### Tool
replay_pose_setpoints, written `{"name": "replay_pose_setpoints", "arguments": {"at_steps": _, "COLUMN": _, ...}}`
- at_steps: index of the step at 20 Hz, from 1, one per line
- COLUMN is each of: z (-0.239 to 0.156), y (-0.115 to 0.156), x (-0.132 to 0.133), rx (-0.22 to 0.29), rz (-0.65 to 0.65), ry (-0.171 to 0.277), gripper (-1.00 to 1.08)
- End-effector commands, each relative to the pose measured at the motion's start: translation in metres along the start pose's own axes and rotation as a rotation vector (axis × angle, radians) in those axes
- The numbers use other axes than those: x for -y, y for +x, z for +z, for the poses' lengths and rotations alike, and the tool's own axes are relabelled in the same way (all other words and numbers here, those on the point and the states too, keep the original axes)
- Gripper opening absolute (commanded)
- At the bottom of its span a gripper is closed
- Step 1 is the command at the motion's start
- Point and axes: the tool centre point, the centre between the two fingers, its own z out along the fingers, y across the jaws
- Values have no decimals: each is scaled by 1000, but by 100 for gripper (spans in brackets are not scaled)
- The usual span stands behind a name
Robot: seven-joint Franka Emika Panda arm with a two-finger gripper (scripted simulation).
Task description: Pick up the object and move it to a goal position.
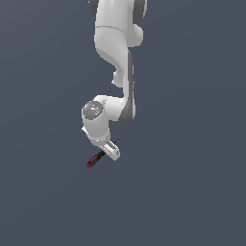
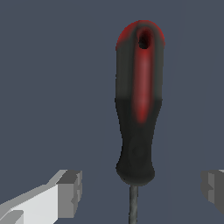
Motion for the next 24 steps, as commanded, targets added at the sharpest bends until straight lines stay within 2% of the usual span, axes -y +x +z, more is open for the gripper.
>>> {"name": "replay_pose_setpoints", "arguments": {"at_steps": 1, "z": 11, "y": 0, "x": 0, "rx": 0, "rz": 1, "ry": 0, "gripper": 100}}
{"name": "replay_pose_setpoints", "arguments": {"at_steps": 6, "z": 18, "y": 1, "x": 0, "rx": 0, "rz": 2, "ry": 0, "gripper": 100}}
{"name": "replay_pose_setpoints", "arguments": {"at_steps": 7, "z": 18, "y": 1, "x": 0, "rx": 0, "rz": 2, "ry": 0, "gripper": -100}}
{"name": "replay_pose_setpoints", "arguments": {"at_steps": 18, "z": 18, "y": 1, "x": 1, "rx": 0, "rz": 2, "ry": 0, "gripper": -100}}
{"name": "replay_pose_setpoints", "arguments": {"at_steps": 24, "z": 9, "y": -8, "x": 5, "rx": 0, "rz": 2, "ry": 0, "gripper": -100}}
